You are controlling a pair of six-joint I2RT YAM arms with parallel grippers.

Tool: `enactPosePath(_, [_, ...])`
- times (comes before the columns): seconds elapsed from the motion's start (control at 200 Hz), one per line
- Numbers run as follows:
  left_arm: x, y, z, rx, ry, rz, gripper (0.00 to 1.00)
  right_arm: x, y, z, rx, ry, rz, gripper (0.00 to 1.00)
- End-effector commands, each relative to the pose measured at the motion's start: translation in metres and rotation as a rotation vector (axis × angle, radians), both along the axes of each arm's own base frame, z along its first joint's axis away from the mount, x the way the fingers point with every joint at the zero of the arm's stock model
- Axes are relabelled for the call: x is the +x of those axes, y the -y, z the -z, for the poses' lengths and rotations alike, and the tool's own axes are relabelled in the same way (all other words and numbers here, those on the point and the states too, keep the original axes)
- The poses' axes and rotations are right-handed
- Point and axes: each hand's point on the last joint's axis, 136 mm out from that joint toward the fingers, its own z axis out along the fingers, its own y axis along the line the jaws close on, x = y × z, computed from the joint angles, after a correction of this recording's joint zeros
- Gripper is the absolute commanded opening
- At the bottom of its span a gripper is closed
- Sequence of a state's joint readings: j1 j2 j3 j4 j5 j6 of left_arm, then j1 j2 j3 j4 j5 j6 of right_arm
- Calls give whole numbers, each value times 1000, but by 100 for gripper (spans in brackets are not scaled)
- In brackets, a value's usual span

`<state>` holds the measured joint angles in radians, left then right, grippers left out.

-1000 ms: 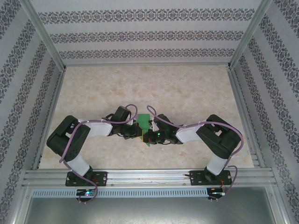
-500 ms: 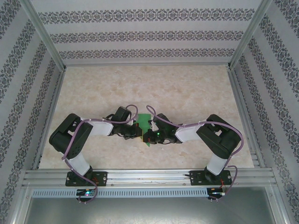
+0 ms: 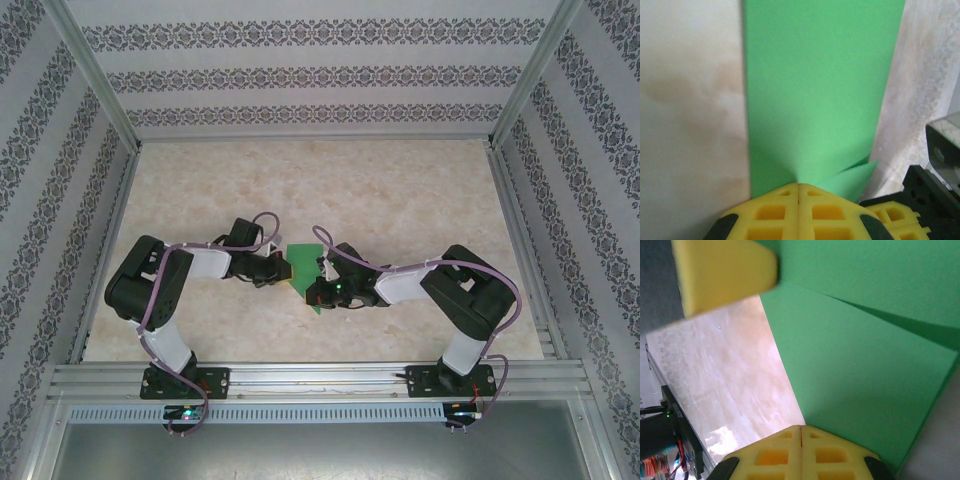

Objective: Fold a paper plane with a square sheet of paper (fold left side to right side)
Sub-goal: Third fold the triangle at the center of the table.

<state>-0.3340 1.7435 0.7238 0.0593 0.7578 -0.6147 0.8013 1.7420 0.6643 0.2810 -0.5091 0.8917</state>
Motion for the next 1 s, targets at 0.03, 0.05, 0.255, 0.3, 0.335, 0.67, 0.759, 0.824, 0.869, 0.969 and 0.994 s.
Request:
enactPosePath(0.03, [25, -34, 6, 142, 72, -66, 0, -36, 46, 57, -242, -150, 7, 0])
enactPosePath(0.05, [26, -34, 1, 141, 83, -64, 0, -36, 46, 57, -241, -149, 9, 0])
enactPosePath(0.255, [8, -19, -36, 83, 161, -1, 0, -34, 43, 56, -232, -143, 8, 0])
enactPosePath(0.3, [-1, -11, -39, 63, 161, 27, 0, -34, 42, 56, -230, -146, 8, 0])
enactPosePath(0.335, [-7, -4, -40, 44, 155, 43, 0, -34, 43, 57, -232, -147, 8, 0])
enactPosePath(0.67, [-29, 34, -20, 29, 104, 118, 0, -35, 43, 58, -235, -149, 8, 0])
enactPosePath(0.759, [-27, 34, -10, 50, 85, 117, 0, -34, 42, 57, -233, -149, 8, 0])
enactPosePath(0.824, [-27, 31, -2, 77, 67, 113, 0, -35, 41, 55, -227, -149, 5, 0])
enactPosePath(0.869, [-29, 27, 5, 104, 50, 105, 0, -35, 40, 53, -222, -147, 3, 0])
enactPosePath(0.969, [-33, 16, 18, 174, 9, 86, 0, -35, 39, 49, -211, -143, 0, 0])
enactPosePath(0.994, [-34, 13, 21, 188, -2, 82, 0, -35, 39, 48, -208, -144, 0, 0])
